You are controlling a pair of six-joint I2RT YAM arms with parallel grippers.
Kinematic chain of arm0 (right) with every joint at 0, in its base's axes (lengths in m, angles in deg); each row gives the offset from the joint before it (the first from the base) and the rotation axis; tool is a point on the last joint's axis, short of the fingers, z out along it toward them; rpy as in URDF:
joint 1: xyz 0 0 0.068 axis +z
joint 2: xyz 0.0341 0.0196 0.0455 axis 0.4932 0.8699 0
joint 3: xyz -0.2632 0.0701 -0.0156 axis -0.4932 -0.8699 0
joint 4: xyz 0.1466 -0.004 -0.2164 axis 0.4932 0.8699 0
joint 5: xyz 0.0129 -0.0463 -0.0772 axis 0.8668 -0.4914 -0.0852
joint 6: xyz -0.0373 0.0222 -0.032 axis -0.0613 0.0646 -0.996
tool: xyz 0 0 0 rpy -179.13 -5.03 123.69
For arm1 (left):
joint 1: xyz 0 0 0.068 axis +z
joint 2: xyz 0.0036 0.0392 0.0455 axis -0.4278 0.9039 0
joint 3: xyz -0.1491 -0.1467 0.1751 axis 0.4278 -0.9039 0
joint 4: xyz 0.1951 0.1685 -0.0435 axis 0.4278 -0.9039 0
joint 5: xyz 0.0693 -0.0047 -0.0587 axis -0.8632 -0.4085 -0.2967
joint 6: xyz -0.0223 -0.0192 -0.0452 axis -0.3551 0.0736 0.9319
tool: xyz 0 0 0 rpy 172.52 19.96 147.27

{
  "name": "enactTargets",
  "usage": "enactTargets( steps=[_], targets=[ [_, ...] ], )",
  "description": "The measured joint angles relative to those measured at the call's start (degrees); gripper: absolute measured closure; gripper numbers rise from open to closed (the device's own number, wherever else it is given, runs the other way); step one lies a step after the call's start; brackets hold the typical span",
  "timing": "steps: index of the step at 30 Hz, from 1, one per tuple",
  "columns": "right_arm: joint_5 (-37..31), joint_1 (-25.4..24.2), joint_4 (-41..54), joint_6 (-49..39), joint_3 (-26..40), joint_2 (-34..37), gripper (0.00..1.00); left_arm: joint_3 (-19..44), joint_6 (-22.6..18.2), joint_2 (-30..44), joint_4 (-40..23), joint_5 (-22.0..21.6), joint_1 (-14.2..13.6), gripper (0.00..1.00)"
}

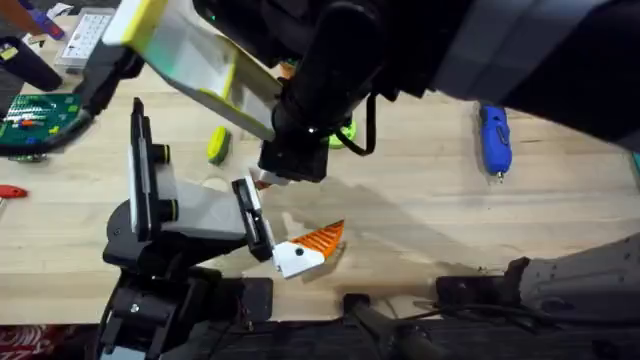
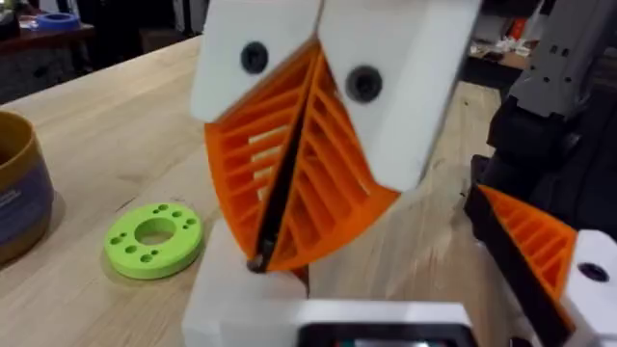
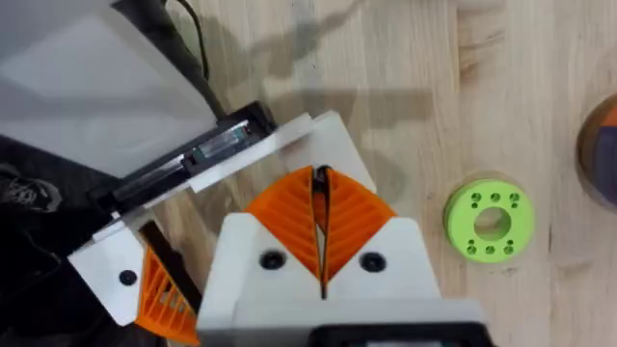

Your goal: Pick up the gripper from the table and insert it into the empty holder that is missing its gripper. Then pick up a screw, insert it into the mounting hole, and use the screwdriver to tighten it. Finally, clean up the table by picking up the vegetable and placing it into the bucket.

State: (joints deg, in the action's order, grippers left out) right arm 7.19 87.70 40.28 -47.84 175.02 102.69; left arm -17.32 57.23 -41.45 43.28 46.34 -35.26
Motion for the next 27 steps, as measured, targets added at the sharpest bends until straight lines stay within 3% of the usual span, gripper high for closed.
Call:
enactTargets(
  steps=[19,21,26,27],
  targets=[
    [0.02,0.00,0.00,-0.12,0.00,0.00,0.997,0.00,0.00,0.00,0.00,0.00,0.00,0.012],
    [0.12,-0.04,0.21,-0.06,-0.05,-0.01,0.844,0.00,-0.02,0.00,0.01,-0.04,0.00,0.012],
    [0.61,0.03,1.02,-0.17,-0.32,-0.01,0.129,0.00,0.24,0.32,0.12,-0.74,0.21,0.012],
    [0.51,0.04,0.97,-0.34,-0.39,-0.01,0.040,0.00,0.05,0.28,0.15,-0.70,0.23,0.012]
  ],
)
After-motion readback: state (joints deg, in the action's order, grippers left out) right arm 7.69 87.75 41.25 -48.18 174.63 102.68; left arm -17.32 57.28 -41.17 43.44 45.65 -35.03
